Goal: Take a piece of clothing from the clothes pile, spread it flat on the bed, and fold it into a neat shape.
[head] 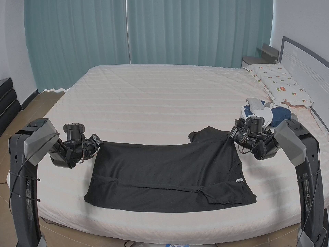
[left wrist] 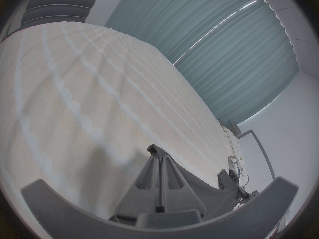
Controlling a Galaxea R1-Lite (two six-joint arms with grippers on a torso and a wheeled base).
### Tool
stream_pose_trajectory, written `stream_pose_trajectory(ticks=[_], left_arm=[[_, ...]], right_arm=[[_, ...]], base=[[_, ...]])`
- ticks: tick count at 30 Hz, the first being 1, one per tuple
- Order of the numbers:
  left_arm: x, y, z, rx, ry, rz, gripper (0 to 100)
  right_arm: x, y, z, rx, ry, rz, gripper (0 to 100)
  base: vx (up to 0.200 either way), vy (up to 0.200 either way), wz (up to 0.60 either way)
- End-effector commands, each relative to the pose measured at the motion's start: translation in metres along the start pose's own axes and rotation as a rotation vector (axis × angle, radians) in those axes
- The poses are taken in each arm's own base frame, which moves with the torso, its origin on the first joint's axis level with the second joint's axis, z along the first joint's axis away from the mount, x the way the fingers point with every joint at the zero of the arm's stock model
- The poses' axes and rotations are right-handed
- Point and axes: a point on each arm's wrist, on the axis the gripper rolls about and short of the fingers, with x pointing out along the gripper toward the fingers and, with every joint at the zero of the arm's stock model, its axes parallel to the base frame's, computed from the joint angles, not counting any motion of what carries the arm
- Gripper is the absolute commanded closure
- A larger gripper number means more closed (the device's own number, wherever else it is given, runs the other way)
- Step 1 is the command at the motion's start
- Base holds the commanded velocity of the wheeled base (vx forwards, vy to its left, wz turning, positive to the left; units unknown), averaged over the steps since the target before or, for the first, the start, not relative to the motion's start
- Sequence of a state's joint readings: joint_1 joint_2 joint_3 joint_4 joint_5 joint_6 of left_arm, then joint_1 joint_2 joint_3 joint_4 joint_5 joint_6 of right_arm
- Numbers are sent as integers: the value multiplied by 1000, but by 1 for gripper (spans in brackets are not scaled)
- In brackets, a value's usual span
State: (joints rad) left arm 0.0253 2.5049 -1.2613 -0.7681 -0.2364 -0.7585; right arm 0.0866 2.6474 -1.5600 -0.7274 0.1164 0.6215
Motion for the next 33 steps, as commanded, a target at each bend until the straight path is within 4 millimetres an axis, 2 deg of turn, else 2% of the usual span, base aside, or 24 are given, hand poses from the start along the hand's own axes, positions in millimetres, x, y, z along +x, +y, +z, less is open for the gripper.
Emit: stream_pose_trajectory(ticks=[1,7,9,12,16,20,25,33], left_arm=[[-1,0,8,-1,-30,-16,100],[-2,1,10,-37,-37,-20,100],[-2,2,11,-43,-40,-18,100],[-4,6,15,-52,-34,-24,100],[-8,6,21,-106,-24,-50,100],[-9,7,25,-139,-33,-53,100],[-6,8,24,-134,-35,-55,100],[0,13,21,-132,-30,-47,100]], right_arm=[[-17,6,11,-1,-42,38,100],[-33,-2,8,2,-54,61,100],[-39,-5,-2,1,-40,56,100],[-53,1,-13,-14,-66,105,100],[-58,-1,-13,-14,-94,126,100],[-58,-8,-11,-7,-117,134,100],[-43,-17,-42,11,-65,158,100],[-36,-29,-37,16,-86,148,100]], base=[[0,0,0],[0,0,0],[0,0,0],[0,0,0],[0,0,0],[0,0,0],[0,0,0],[0,0,0]])
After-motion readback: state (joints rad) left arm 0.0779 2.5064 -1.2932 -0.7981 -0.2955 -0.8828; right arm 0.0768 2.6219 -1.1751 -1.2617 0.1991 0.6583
